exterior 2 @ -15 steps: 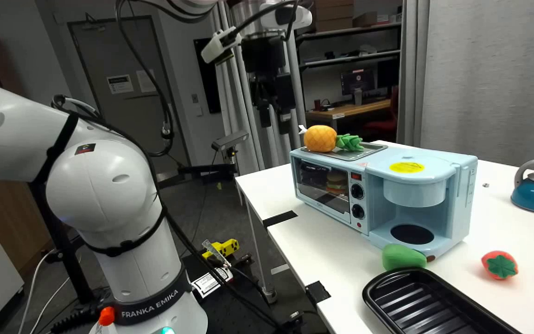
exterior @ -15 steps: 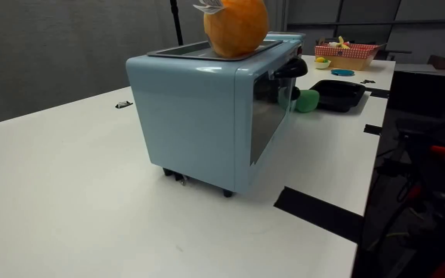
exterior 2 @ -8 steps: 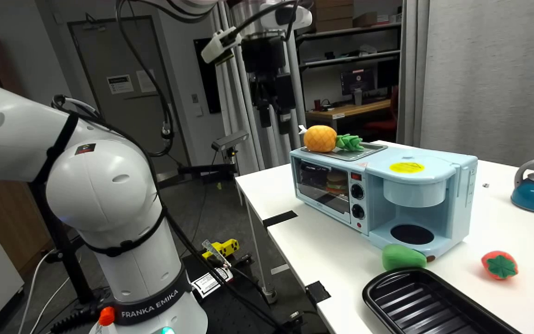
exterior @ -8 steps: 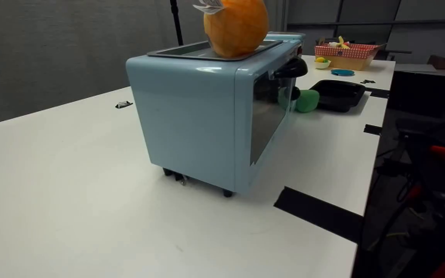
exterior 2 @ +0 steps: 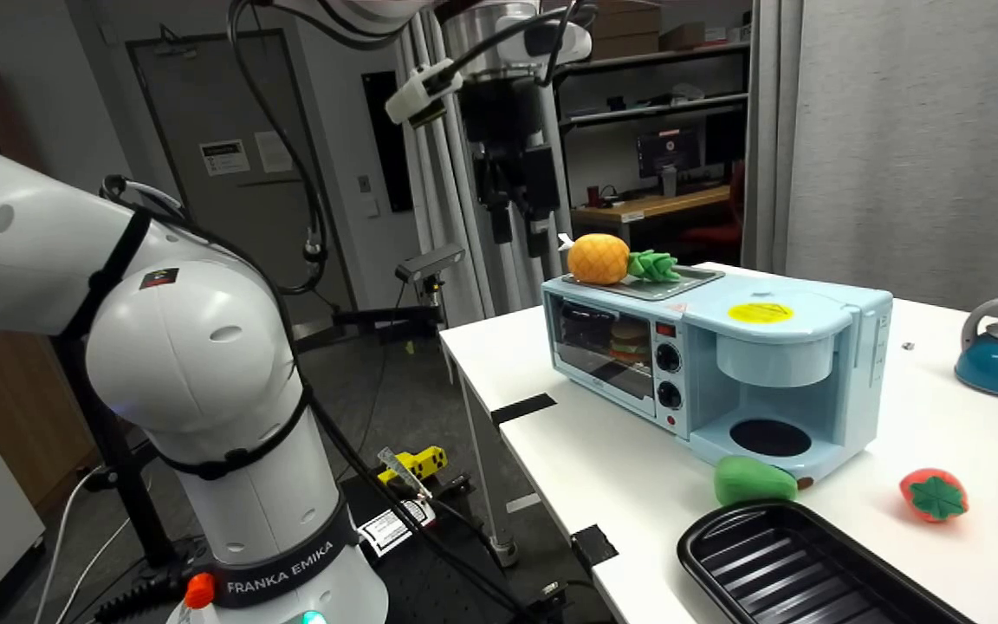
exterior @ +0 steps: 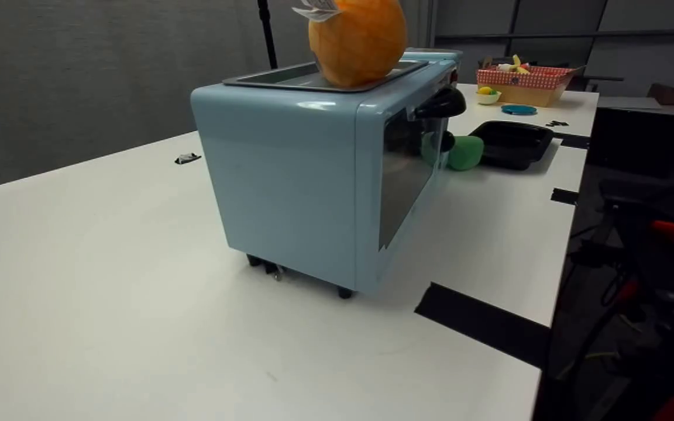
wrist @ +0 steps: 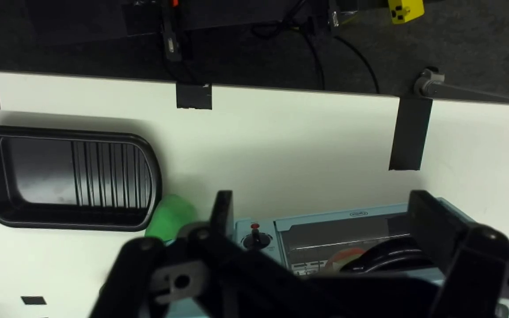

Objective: Press the button on the top of the oven to open the drawer

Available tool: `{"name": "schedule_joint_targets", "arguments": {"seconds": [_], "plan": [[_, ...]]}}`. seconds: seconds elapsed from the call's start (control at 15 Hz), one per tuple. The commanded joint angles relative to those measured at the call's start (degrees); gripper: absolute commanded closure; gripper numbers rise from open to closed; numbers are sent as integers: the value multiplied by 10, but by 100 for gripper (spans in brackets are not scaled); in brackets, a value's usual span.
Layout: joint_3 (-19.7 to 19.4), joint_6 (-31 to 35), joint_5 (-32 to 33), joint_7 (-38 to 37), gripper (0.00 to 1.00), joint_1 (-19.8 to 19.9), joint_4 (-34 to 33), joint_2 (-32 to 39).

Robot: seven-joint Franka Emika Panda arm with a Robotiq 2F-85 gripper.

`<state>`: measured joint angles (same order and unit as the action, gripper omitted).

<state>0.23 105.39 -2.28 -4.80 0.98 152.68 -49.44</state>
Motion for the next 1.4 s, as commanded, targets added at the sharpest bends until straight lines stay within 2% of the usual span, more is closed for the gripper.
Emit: {"name": "schedule_joint_targets", "arguments": {"seconds": [0.0, 0.47, 1.33], "plan": [[3, 31, -4, -1, 0, 2, -27, 56], [2, 77, -2, -8, 0, 4, -103, 174], [-16, 78, 14, -13, 0, 20, -296, 392]]}}
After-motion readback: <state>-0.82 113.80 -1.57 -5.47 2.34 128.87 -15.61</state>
